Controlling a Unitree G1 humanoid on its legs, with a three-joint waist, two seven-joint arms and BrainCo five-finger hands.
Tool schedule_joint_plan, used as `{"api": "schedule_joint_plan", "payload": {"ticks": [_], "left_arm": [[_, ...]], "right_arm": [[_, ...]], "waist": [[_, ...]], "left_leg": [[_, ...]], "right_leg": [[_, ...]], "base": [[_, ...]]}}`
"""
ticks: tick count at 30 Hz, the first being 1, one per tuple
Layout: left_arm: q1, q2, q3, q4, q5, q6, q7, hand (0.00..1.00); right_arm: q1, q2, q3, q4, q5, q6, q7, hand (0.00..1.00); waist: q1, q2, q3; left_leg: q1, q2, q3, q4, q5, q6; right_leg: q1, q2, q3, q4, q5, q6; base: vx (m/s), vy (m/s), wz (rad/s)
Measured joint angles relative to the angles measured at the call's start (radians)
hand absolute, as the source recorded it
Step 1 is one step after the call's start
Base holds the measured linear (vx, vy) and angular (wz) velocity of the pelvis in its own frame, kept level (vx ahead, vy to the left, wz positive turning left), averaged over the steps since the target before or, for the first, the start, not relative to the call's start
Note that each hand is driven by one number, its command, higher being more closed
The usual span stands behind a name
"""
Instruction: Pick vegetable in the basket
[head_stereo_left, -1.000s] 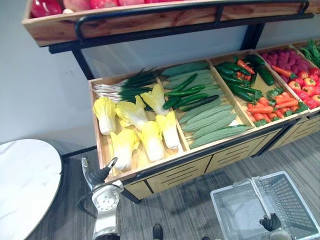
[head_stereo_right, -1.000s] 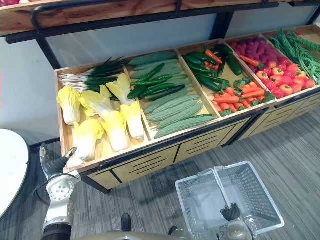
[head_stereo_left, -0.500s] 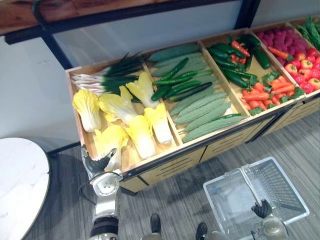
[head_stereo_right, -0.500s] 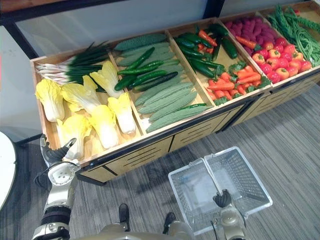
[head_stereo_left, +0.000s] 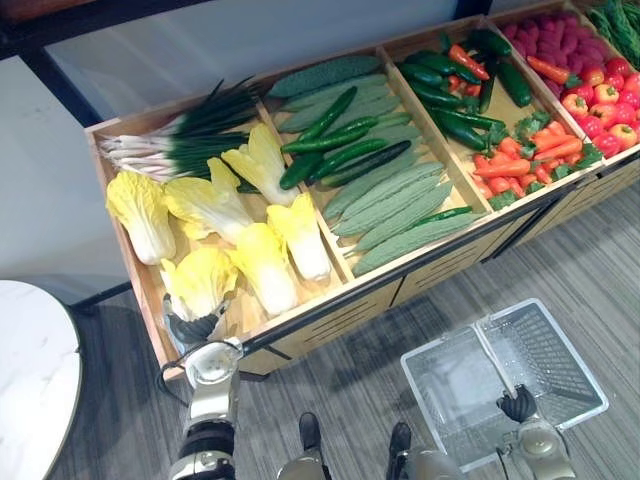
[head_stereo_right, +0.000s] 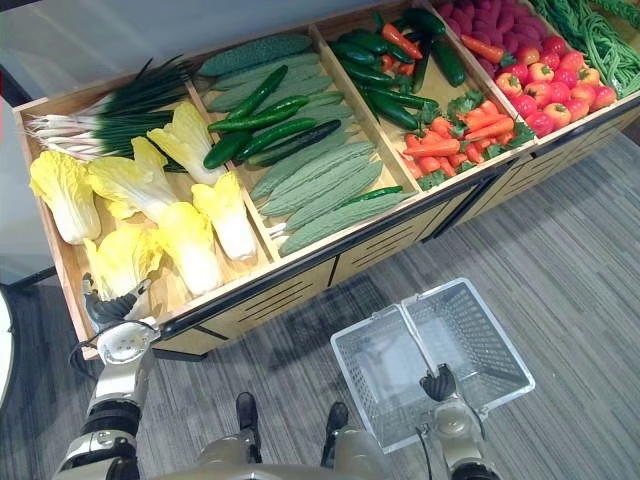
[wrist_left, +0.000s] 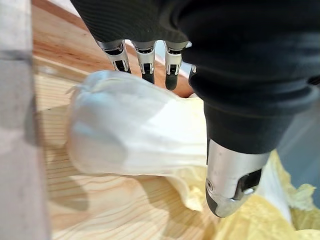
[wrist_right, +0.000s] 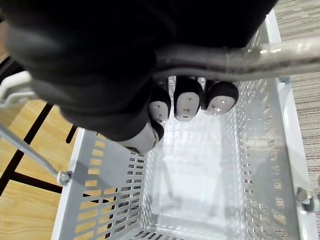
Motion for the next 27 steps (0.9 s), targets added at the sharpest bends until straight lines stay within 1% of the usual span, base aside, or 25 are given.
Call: {"api": "schedule_joint_plan", "payload": {"ticks": [4, 8, 13, 15, 16, 18, 19, 23, 25, 27], "left_arm": [[-0.050, 0.012, 0.006, 0.055, 0.000, 0.017, 0.005, 0.00], [-0.079, 0.061, 0.020, 0.109, 0.003, 0.031, 0.001, 0.00], [-0.113, 0.086, 0.029, 0.166, 0.072, 0.051, 0.003, 0.00], [-0.141, 0.100, 0.031, 0.204, 0.080, 0.058, 0.003, 0.00], [-0.152, 0.114, 0.031, 0.224, 0.094, 0.064, 0.002, 1.00], [-0.166, 0.134, 0.028, 0.256, 0.121, 0.072, 0.001, 1.00], [-0.178, 0.153, 0.028, 0.280, 0.155, 0.088, 0.000, 1.00], [-0.199, 0.194, 0.017, 0.316, 0.196, 0.096, -0.023, 1.00], [-0.215, 0.204, 0.016, 0.329, 0.204, 0.106, -0.034, 1.00], [-0.217, 0.216, 0.001, 0.344, 0.225, 0.106, -0.042, 1.00]], "right_arm": [[-0.028, -0.006, 0.001, -0.002, -0.002, -0.002, -0.004, 1.00], [-0.037, -0.008, 0.012, -0.006, -0.002, -0.002, -0.012, 1.00], [-0.061, -0.034, 0.039, -0.007, -0.003, -0.004, -0.012, 1.00], [-0.068, -0.051, 0.041, -0.009, -0.002, -0.016, -0.011, 1.00], [-0.074, -0.056, 0.043, -0.010, -0.002, -0.020, -0.011, 1.00], [-0.086, -0.068, 0.066, -0.010, -0.001, -0.023, -0.009, 1.00], [-0.093, -0.072, 0.071, -0.010, -0.001, -0.024, -0.006, 1.00], [-0.102, -0.082, 0.079, -0.010, 0.000, -0.024, 0.009, 1.00], [-0.108, -0.088, 0.080, -0.009, 0.000, -0.024, 0.010, 1.00], [-0.110, -0.094, 0.090, -0.009, 0.000, -0.024, 0.011, 1.00]], "waist": [[0.000, 0.000, 0.037], [0.002, -0.004, 0.061], [0.007, 0.002, 0.076], [0.006, 0.011, 0.090], [0.006, 0.011, 0.093], [0.007, 0.011, 0.096], [0.006, 0.013, 0.099], [0.007, 0.013, 0.101], [0.009, 0.013, 0.101], [0.009, 0.014, 0.101]], "left_leg": [[-0.005, 0.000, 0.015, 0.000, 0.000, 0.000], [-0.013, 0.000, 0.024, 0.000, 0.000, 0.000], [-0.017, 0.000, 0.046, 0.000, 0.000, 0.000], [-0.017, 0.000, 0.048, 0.000, 0.000, 0.000], [-0.017, 0.001, 0.052, 0.000, 0.000, 0.000], [-0.018, 0.004, 0.066, 0.000, -0.001, -0.001], [-0.017, 0.006, 0.069, 0.000, -0.001, -0.001], [-0.017, 0.010, 0.070, 0.000, -0.001, -0.002], [-0.017, 0.011, 0.071, 0.000, -0.001, -0.002], [-0.017, 0.011, 0.071, 0.000, -0.001, -0.002]], "right_leg": [[-0.016, 0.001, 0.017, 0.001, 0.011, 0.000], [-0.037, -0.001, 0.030, 0.013, 0.012, 0.001], [-0.065, -0.001, 0.055, 0.035, 0.012, 0.001], [-0.071, -0.001, 0.061, 0.041, 0.012, 0.001], [-0.079, -0.001, 0.067, 0.048, 0.012, 0.001], [-0.088, 0.000, 0.080, 0.051, 0.013, 0.000], [-0.093, 0.001, 0.083, 0.051, 0.014, -0.001], [-0.095, 0.005, 0.085, 0.051, 0.014, -0.001], [-0.095, 0.006, 0.086, 0.051, 0.015, -0.002], [-0.095, 0.006, 0.086, 0.051, 0.015, -0.002]], "base": [[-0.02, 0.003, -0.15], [-0.01, -0.003, -0.08], [0.00, -0.011, -0.14], [0.00, -0.021, -0.12], [-0.01, -0.021, -0.12], [0.00, -0.014, -0.19], [-0.01, -0.019, -0.14], [0.00, -0.023, -0.03], [0.00, 0.000, 0.00], [0.00, 0.000, 0.00]]}}
